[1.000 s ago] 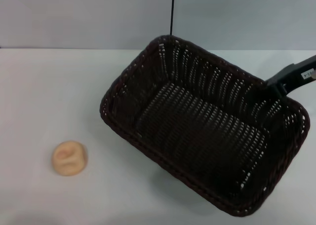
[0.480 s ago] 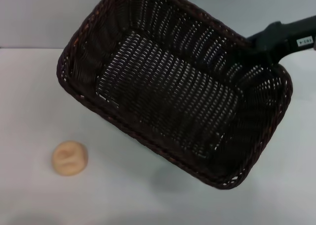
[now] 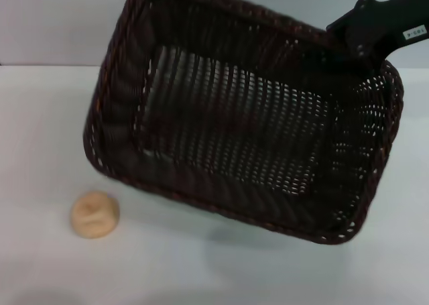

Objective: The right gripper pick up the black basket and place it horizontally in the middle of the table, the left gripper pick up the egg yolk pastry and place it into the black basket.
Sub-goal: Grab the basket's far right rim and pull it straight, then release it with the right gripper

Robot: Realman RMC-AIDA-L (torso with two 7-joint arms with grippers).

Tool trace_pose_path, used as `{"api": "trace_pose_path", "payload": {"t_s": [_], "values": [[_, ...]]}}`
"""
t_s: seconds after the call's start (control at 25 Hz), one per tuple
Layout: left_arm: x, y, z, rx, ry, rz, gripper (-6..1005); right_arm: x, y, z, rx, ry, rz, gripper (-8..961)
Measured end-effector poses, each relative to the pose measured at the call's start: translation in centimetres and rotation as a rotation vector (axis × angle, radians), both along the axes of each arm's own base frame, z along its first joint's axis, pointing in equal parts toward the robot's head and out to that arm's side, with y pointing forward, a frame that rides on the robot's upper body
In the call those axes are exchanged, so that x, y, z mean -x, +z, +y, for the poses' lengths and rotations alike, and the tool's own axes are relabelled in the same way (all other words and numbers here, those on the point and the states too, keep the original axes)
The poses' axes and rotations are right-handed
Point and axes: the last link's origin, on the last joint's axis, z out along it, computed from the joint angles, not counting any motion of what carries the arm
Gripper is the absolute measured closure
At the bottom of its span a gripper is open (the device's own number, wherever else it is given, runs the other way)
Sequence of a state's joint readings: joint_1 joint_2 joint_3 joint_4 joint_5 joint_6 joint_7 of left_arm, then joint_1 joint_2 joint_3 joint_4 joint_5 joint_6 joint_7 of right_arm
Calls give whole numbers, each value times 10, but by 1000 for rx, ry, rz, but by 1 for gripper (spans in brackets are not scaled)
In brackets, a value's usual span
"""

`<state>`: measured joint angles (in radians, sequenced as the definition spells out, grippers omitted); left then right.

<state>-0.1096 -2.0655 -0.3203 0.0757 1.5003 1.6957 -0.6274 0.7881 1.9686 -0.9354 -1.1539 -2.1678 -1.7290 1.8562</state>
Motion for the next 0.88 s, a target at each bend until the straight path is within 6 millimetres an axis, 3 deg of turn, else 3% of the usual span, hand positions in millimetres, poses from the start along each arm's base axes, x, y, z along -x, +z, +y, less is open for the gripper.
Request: {"api": "trace_pose_path", "payload": {"t_s": [0.56,0.88], "values": [[0,-2,-3,-4,2,-4,333,-11,-31,-16,97,135,-72,802],[-1,-3,-2,8,-1,-7,333,-10,-34,-13,109,136,-111,803]]}}
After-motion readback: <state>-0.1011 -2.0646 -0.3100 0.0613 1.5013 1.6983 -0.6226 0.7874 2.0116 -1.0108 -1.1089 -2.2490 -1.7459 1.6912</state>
